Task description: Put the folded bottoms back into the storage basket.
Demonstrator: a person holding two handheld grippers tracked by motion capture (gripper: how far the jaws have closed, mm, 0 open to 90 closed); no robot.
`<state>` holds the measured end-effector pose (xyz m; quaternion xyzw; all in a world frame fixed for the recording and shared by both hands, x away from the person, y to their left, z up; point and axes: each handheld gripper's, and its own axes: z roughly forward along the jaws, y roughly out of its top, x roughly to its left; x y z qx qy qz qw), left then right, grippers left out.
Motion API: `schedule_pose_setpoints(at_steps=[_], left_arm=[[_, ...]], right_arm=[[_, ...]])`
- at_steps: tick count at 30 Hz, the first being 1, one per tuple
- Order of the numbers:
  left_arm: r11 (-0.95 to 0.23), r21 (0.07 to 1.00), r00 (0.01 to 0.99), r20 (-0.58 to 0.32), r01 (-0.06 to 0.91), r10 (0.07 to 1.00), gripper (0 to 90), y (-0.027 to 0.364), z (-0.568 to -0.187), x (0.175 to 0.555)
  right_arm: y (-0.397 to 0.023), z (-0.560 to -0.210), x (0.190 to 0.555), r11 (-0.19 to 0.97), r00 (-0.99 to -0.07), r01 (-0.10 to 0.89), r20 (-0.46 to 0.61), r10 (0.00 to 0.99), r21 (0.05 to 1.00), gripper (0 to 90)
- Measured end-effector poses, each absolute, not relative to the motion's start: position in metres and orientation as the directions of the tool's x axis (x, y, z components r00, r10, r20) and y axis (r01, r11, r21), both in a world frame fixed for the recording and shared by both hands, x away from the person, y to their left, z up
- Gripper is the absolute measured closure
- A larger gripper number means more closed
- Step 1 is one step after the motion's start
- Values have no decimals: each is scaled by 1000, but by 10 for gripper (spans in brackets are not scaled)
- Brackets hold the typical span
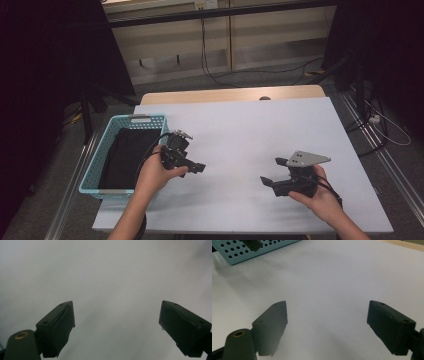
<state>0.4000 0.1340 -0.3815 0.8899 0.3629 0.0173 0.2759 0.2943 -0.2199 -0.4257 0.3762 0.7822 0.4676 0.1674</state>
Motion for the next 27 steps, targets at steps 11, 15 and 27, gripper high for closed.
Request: schedule_pose_setpoints(at_steps=[11, 15, 27], left_arm=[[-589, 521, 748, -160, 618, 644, 125, 139, -387, 392], [-583, 525, 748, -173, 620, 640, 125, 142, -392, 389], [-576, 543, 755, -180, 611, 631, 123, 147, -401, 380]], right_arm=[[-232, -429, 289, 284, -649, 448, 90, 755, 848, 163], [-235, -429, 287, 289, -651, 450, 89, 754, 845, 163], [-243, -431, 281, 299, -646, 456, 81, 759, 838, 163]])
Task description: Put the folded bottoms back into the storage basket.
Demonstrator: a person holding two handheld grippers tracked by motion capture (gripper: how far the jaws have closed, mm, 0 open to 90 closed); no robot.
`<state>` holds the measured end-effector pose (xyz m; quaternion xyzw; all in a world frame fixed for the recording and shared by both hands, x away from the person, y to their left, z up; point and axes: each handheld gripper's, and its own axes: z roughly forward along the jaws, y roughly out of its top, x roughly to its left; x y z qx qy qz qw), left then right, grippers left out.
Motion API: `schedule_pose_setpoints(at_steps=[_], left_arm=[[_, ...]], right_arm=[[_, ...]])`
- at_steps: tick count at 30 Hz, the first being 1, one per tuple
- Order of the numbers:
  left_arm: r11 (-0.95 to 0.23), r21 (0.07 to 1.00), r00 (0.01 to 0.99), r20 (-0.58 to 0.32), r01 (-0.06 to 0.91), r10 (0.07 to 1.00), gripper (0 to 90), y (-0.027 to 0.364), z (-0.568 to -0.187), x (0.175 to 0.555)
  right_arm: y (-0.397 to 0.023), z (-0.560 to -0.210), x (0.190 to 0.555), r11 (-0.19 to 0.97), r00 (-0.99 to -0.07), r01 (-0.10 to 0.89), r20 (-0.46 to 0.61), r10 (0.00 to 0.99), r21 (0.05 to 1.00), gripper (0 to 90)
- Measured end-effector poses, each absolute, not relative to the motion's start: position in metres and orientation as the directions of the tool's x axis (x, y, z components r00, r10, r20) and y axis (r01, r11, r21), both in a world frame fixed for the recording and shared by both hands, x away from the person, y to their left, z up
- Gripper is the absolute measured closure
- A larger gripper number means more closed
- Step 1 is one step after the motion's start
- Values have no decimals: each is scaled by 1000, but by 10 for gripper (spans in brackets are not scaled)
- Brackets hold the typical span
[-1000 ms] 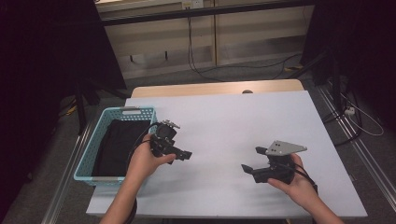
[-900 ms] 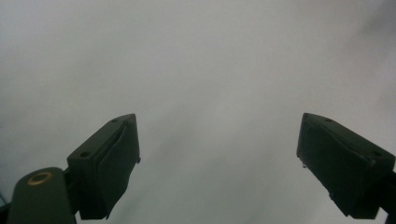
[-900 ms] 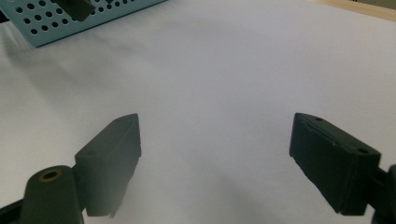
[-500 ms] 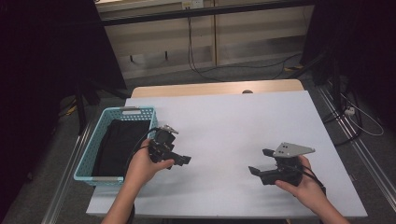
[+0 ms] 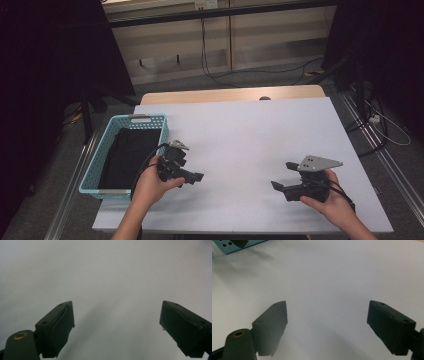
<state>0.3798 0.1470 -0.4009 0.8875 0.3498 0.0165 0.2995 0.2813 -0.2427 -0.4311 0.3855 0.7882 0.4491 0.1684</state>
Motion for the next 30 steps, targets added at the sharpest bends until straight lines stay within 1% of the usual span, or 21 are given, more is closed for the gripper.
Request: schedule_pose_setpoints(at_steps=[30], left_arm=[[-566, 588, 778, -188, 578, 599, 105, 165, -414, 358]], right_arm=[[-261, -433, 269, 313, -635, 478, 77, 769, 821, 155]])
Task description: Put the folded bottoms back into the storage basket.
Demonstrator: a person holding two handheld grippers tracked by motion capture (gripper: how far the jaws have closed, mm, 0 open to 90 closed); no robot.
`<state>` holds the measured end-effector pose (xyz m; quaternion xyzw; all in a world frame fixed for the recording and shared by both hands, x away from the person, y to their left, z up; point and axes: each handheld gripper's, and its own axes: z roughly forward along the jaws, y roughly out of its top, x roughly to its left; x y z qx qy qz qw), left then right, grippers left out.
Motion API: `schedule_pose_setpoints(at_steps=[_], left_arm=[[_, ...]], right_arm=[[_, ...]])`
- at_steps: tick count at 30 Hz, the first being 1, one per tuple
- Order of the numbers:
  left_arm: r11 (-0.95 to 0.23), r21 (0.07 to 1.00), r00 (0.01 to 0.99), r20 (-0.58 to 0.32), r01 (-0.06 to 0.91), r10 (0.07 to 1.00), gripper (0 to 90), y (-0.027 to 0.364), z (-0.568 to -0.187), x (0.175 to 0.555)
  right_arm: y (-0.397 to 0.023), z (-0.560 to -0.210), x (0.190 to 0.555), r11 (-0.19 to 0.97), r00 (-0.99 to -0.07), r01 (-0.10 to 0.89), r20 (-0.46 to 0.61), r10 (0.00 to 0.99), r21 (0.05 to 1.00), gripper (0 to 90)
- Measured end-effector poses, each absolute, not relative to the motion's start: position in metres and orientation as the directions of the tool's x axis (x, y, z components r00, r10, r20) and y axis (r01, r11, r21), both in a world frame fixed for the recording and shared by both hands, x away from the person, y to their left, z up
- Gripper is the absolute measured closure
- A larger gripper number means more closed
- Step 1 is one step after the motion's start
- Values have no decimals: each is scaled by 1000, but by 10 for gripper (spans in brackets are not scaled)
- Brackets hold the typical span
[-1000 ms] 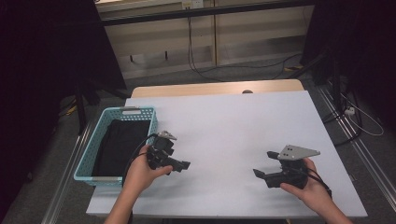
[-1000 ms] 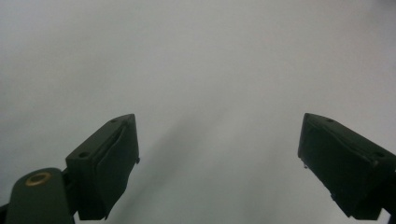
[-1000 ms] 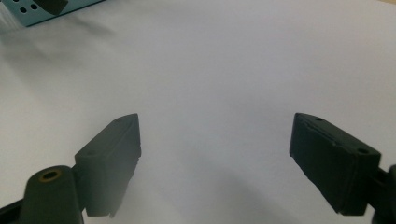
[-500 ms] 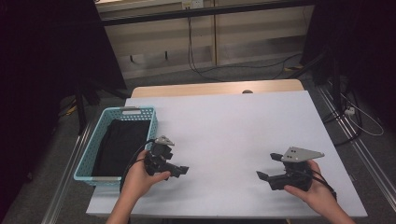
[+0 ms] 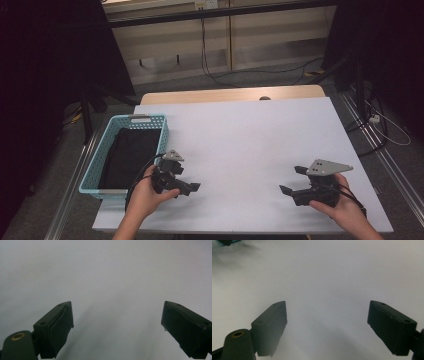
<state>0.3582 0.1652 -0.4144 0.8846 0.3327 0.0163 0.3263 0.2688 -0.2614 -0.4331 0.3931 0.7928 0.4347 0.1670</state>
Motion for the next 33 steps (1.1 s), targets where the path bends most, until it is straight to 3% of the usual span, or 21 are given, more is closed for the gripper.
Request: schedule_pose_setpoints(at_steps=[33], left_arm=[[-536, 629, 788, -213, 563, 578, 89, 176, -422, 345]], right_arm=[[-276, -439, 259, 332, -622, 494, 60, 781, 803, 149]])
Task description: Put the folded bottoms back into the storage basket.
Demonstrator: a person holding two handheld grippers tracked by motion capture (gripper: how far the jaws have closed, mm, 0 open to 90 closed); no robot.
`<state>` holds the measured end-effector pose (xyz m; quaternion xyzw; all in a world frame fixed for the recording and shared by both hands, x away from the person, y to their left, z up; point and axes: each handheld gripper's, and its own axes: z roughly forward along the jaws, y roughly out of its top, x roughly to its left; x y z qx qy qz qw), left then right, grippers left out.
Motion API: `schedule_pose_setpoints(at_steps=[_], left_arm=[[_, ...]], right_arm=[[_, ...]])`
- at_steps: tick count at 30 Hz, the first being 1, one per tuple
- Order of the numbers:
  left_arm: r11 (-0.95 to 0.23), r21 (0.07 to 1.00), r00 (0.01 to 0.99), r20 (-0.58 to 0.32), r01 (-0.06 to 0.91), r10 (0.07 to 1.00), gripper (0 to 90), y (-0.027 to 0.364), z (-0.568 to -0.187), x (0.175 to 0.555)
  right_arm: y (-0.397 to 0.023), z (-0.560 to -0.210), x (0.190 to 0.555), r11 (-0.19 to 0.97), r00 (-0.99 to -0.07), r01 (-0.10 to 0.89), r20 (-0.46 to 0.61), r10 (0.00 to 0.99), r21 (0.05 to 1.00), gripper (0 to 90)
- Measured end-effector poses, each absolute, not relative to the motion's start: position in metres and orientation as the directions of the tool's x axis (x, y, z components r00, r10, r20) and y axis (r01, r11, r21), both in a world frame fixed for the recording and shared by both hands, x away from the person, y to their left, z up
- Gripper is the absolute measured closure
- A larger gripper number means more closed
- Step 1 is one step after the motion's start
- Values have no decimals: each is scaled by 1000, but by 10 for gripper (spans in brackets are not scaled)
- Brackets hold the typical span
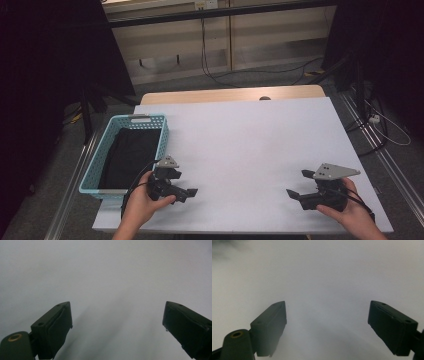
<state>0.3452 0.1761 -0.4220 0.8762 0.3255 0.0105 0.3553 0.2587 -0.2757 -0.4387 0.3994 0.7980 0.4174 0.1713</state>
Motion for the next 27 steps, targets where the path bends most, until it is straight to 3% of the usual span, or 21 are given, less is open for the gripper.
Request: schedule_pose_setpoints(at_steps=[27], left_arm=[[-504, 662, 790, -226, 554, 570, 87, 181, -424, 341]], right_arm=[[-284, -444, 252, 327, -618, 506, 71, 783, 798, 146]])
